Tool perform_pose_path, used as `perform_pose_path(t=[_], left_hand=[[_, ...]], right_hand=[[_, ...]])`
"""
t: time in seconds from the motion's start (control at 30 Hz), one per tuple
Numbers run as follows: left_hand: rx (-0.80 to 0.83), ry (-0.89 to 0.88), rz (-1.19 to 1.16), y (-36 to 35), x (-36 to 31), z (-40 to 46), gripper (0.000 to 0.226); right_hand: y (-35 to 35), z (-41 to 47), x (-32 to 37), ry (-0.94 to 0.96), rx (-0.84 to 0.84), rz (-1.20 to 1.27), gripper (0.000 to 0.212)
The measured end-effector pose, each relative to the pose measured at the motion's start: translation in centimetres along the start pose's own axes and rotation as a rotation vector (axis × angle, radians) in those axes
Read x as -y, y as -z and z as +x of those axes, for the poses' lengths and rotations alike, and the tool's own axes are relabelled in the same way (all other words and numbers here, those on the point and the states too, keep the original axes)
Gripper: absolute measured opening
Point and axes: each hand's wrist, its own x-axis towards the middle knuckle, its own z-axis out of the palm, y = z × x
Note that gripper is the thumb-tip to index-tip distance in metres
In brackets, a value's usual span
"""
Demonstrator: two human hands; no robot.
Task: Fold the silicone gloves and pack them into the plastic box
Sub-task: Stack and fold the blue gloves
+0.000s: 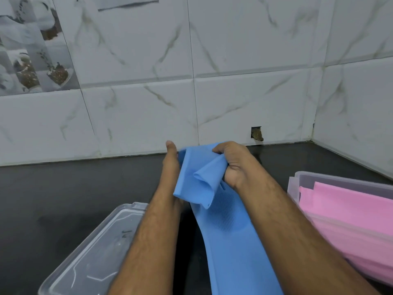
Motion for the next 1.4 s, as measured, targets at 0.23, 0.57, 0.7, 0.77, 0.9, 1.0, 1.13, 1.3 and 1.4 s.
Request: perform_pose_path(t=[0.23,0.57,0.7,0.77,0.9,1.0,1.13,1.3,1.4], left_hand=[[0.115,-0.02,0.095,-1.4,-1.4,-0.9,0.087],[-0.151,-0.027,0.11,-1.1,0.9,-0.2,0.049],[-0.148,-0.103,0.473,-1.2,2.1,-0.7,0.044],[-0.12,-0.13,0.586,-1.3,2.6,-0.8,0.041],[-0.105,-0.245,0.62,-1.6,2.7,-0.7,0.042],[-0.128,-0.311,0.631,-1.2,2.9,-0.3,0.034],[-0.161,-0.304,0.746,-0.4,3.8,0.8,0.024],[-0.16,-0.223,0.808,0.2,4.3,1.5,0.044],[-0.179,-0.181,0.875,0.5,4.6,1.9,0.052]], right_hand=[[-0.4,-1.3,-0.3,0.12,-0.026,-0.092,0.032],[4.2,-5.7,-3.6,0.29,-0.092,-0.868,0.077],[5.3,-5.7,-4.3,0.261,-0.077,-0.91,0.088],[5.5,-5.5,-4.4,0.257,-0.074,-0.903,0.09],[6.1,-5.5,-4.7,0.323,-0.013,-1.01,0.082],[6.2,-5.5,-4.6,0.345,-0.018,-1.074,0.074],[6.4,-5.6,-4.5,0.303,-0.057,-1.228,0.068],[6.5,-6.1,-4.3,0.341,-0.097,-1.232,0.057],[6.5,-6.1,-4.5,0.28,-0.106,-1.331,0.049]])
